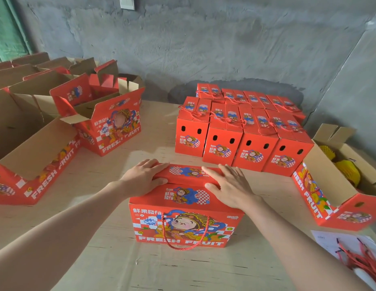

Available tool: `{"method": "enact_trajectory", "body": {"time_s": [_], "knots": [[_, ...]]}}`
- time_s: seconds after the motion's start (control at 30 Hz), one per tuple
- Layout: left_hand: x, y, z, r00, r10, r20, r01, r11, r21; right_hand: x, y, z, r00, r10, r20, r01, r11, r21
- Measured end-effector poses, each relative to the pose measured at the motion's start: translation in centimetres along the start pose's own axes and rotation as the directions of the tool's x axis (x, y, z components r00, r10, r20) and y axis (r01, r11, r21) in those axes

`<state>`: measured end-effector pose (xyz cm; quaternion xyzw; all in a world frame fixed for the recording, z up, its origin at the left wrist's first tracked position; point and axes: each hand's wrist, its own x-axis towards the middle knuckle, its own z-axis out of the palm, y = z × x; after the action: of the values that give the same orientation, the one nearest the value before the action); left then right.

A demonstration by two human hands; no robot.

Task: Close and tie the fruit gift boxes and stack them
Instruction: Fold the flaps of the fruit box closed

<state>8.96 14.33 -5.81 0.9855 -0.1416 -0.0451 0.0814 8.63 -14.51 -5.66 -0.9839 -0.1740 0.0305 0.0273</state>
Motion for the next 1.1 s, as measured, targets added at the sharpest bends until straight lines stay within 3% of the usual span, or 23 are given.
{"method": "enact_trajectory", "body": {"time_s": [0.17, 0.33, 0.5, 0.67, 0.8, 1.1], "knots": [[0.1, 0.2, -0.7, 0.998, 0.006, 0.058, -0.007, 1.0, 0.023, -0.2, -0.3, 0.2, 0.999, -0.01, -0.036, 0.012, 0.999, 0.042], [1.7, 1.3, -1.9, 0.986, -0.026, 0.167, -0.024, 0.956, 0.294, -0.1, -0.3, 0.2, 0.998, -0.022, -0.054, 0.023, 1.0, 0.015], [1.3, 1.1, -1.2, 0.993, -0.029, 0.118, 0.017, 0.995, 0.095, 0.2, 0.1, -0.3, 0.998, -0.05, -0.027, 0.05, 0.999, 0.015], [1.2, 1.0, -0.3, 0.999, 0.007, 0.042, -0.012, 0.99, 0.14, 0.4, 0.9, -0.5, 0.992, -0.109, 0.062, 0.111, 0.993, -0.04], [1.2, 0.5, 0.0, 0.999, 0.046, 0.025, -0.049, 0.987, 0.154, 0.3, 1.2, -0.3, 0.986, -0.143, 0.091, 0.141, 0.99, 0.026], [1.4, 0.2, -0.1, 0.998, 0.041, 0.057, -0.047, 0.992, 0.114, -0.2, 1.0, -0.1, 0.987, -0.157, 0.021, 0.156, 0.987, 0.032]]}}
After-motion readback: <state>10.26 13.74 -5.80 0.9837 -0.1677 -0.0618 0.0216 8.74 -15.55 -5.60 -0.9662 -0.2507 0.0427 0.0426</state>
